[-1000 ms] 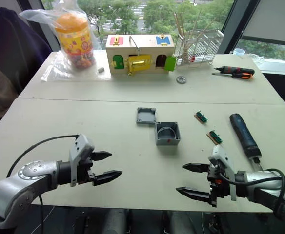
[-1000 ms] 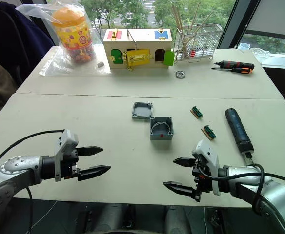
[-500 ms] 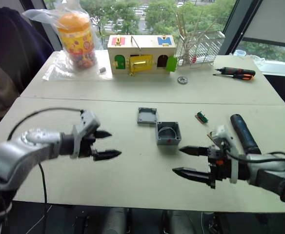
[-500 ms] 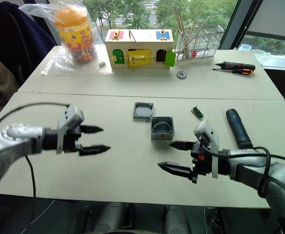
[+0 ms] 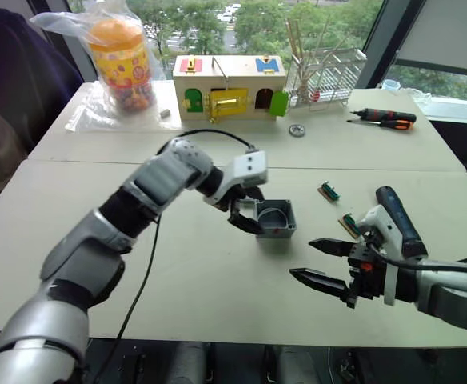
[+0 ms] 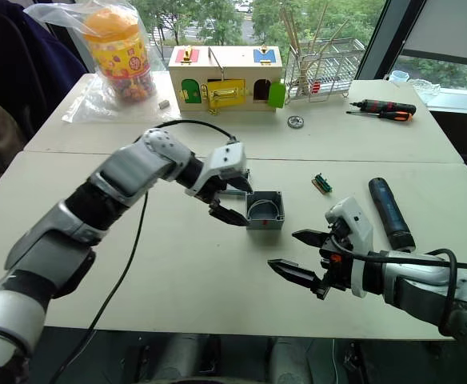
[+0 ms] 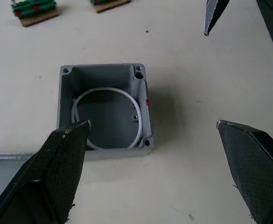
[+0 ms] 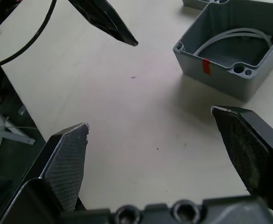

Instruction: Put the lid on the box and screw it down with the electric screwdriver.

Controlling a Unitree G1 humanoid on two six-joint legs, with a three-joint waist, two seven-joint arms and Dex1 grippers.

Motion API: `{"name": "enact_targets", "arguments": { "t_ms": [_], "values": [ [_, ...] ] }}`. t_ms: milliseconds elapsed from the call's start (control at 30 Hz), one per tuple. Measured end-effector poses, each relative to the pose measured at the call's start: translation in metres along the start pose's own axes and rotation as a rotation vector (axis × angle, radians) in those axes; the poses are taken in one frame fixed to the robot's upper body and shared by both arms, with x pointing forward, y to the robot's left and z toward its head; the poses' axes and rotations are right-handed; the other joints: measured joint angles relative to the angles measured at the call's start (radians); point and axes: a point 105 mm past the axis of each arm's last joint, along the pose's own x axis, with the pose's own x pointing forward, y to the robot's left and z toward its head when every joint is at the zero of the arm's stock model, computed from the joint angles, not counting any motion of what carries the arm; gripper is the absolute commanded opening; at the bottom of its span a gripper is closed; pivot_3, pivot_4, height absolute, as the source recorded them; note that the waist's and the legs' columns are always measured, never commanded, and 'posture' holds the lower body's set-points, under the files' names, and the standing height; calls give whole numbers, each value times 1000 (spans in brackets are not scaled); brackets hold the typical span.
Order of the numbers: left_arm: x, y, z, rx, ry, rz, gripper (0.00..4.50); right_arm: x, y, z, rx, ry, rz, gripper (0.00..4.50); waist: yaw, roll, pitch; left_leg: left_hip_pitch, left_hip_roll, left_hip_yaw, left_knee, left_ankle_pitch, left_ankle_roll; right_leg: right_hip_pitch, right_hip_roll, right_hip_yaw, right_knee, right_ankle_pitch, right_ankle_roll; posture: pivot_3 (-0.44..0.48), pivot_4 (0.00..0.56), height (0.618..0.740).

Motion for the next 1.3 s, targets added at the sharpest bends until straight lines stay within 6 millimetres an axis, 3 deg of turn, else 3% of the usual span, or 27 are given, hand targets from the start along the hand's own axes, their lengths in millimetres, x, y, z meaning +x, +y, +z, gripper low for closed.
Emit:
{"name": "enact_targets", "arguments": {
  "t_ms": [167,400,533,733,1033,1300],
  "values": [
    [27,4,-3,25,54,-43,4480,-5,-3,-7,14,-8,-79,4500,1,0,0,0,1,0,0,0,1,-1,0,0,0,0,0,0,150,706],
    [42,3,-8,40,98,-82,4480,-9,-7,-7,23,-54,-152,4500,3,0,0,-2,2,-1,4,-2,4,-1,0,0,1,0,0,0,150,706],
    [51,2,-7,55,106,-99,3250,-10,-10,-7,17,-70,-180,4500,1,0,0,-5,2,-1,11,-7,13,-1,-1,0,2,0,0,0,150,706],
    [54,6,-12,57,133,-82,70,-10,-12,-7,13,-83,-203,4500,2,0,0,-7,2,-1,12,-8,14,-2,-1,0,2,0,0,0,150,706],
    [47,7,-10,135,122,-98,27,-11,-13,-11,24,-85,-210,4500,4,0,0,-8,1,-2,14,-8,14,-2,-1,0,2,0,0,0,150,706],
    [13,-7,-33,405,179,-296,27,-10,-9,-15,33,-72,-177,4500,1,1,0,-10,2,-2,14,-6,10,-4,-1,0,2,0,0,0,150,706]
  ]
}}
